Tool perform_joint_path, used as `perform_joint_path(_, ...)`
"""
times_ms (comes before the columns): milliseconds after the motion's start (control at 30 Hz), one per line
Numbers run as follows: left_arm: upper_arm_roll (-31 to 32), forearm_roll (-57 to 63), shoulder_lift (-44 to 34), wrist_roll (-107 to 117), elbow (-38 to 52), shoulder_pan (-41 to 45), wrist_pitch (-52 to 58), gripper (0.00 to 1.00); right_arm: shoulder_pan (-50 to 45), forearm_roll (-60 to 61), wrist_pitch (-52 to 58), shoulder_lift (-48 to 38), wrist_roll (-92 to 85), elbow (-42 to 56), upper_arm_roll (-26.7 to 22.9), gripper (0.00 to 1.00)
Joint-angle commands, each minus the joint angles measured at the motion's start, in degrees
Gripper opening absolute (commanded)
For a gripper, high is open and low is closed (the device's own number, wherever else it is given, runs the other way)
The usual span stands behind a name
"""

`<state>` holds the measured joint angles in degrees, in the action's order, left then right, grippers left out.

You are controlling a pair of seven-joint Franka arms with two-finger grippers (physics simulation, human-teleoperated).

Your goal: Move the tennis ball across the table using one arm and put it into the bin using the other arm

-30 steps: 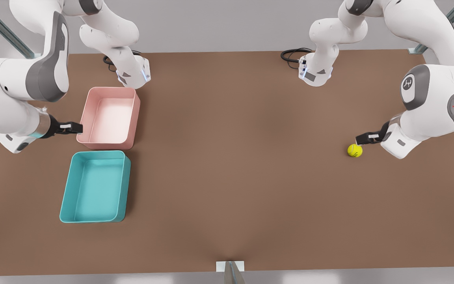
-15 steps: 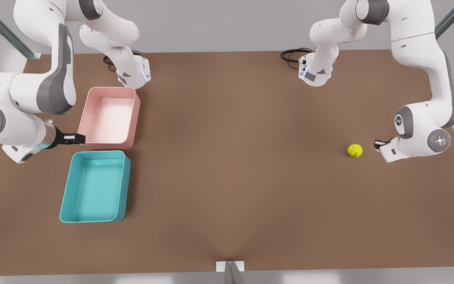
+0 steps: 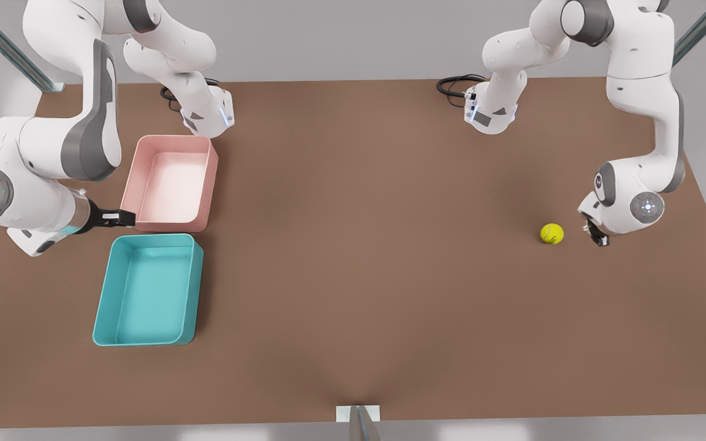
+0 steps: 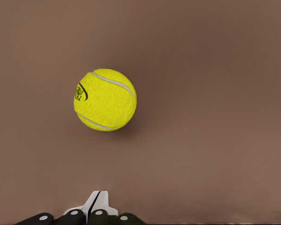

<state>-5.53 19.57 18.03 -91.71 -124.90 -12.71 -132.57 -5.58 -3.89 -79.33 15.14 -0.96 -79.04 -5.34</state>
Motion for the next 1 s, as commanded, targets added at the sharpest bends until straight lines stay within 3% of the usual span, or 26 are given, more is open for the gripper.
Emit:
perform_joint_path(0,0.0,5.6,0.0,-20.1,-0.5,-0.5,-1.9,0.21,0.0,0.1,0.0,0.0,0.7,0.0,0.0,1.0)
perform_joint_path(200,0.0,-5.7,2.4,-14.8,-1.6,-0.7,-3.9,0.21,0.0,0.2,-0.3,0.5,0.7,0.1,0.0,1.0)
perform_joint_path(833,0.0,-5.7,5.6,-11.5,-3.8,-1.1,-7.4,0.21,0.0,0.5,-0.7,1.3,0.7,0.1,0.1,1.0)
perform_joint_path(900,0.0,-5.9,5.7,-5.4,-4.7,2.4,-7.4,0.21,0.0,0.5,-0.7,1.3,0.7,0.0,0.1,1.0)
perform_joint_path(967,0.0,-6.1,4.0,12.4,-4.8,11.7,-5.4,0.21,0.0,0.5,-0.6,1.3,0.7,0.0,0.1,1.0)
